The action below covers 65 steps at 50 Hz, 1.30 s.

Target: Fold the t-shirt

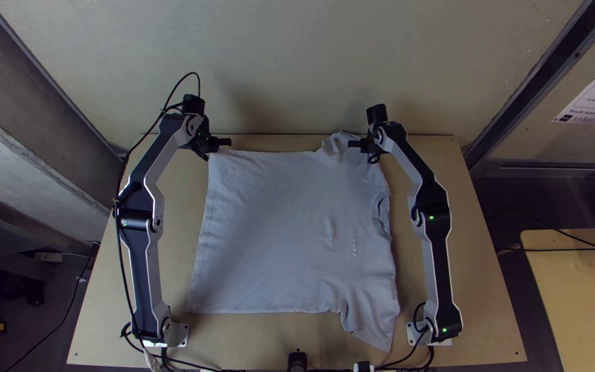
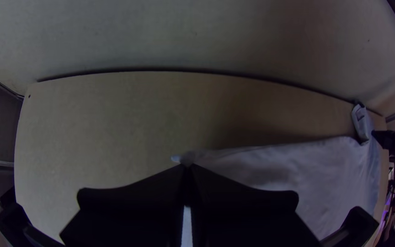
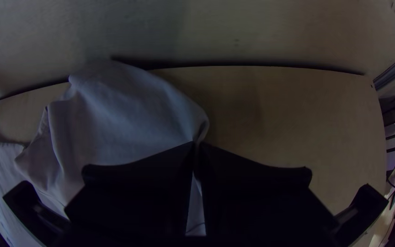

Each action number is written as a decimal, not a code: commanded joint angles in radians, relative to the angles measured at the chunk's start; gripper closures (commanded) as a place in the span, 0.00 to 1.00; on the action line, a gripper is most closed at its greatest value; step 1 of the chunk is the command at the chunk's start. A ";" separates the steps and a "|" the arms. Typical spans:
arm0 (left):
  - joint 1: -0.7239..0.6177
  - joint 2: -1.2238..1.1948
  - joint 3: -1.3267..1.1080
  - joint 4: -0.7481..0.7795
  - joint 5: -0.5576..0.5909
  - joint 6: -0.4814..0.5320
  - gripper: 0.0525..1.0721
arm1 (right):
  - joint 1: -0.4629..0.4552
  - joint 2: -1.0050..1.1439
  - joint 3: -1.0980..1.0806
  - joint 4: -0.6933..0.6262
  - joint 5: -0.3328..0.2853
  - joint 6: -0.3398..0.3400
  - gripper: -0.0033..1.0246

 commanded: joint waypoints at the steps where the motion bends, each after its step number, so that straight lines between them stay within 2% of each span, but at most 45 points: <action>1: 0.018 -0.045 0.018 0.038 0.002 -0.028 0.98 | -0.035 -0.062 0.002 -0.002 0.020 -0.005 0.97; 21: 0.075 0.034 0.061 0.081 0.001 -0.051 0.98 | -0.081 -0.092 0.011 0.036 0.020 -0.020 0.97; 28: 0.067 -0.002 0.038 0.032 0.002 -0.040 0.98 | -0.075 -0.151 -0.030 -0.020 0.012 -0.027 0.97; 44: 0.029 -0.094 -0.056 -0.013 0.044 -0.040 0.98 | -0.057 -0.278 -0.087 -0.246 0.000 -0.033 0.97; 65: 0.009 -0.325 -0.328 0.017 0.054 -0.020 0.98 | -0.049 -0.522 -0.442 -0.257 -0.002 -0.045 0.97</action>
